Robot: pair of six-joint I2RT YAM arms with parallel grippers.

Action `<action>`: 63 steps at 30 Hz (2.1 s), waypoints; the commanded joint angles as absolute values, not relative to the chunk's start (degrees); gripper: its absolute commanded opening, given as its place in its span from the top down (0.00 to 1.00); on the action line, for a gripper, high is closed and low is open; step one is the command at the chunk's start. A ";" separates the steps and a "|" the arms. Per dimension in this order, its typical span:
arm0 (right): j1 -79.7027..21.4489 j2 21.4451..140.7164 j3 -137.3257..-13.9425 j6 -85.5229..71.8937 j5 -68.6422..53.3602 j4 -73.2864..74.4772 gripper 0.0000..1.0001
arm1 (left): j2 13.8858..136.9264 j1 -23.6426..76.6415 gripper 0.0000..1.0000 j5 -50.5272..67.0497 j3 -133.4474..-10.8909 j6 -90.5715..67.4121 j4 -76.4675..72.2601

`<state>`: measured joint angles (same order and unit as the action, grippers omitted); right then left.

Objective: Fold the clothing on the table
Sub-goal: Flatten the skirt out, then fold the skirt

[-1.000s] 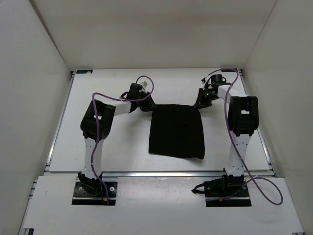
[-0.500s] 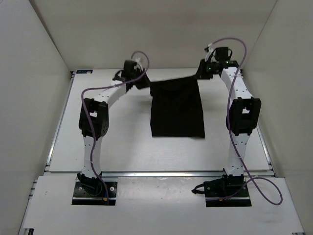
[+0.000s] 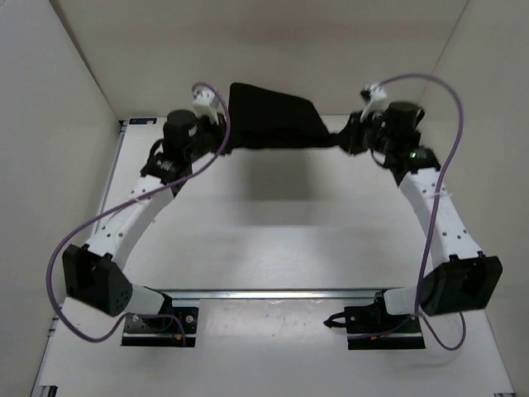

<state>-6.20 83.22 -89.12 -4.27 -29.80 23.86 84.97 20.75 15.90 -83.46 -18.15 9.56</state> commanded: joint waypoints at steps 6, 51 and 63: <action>-18.44 62.33 -46.71 -13.16 -24.61 21.53 1.00 | 62.07 25.32 1.00 10.71 -42.14 -19.40 15.37; -13.36 78.40 -42.97 -16.79 -27.07 14.68 0.96 | 87.10 19.77 0.96 9.67 -45.09 -20.74 7.12; -12.66 75.95 -45.70 -16.69 -26.46 18.27 0.31 | 83.33 18.02 0.22 10.55 -50.17 -18.11 11.32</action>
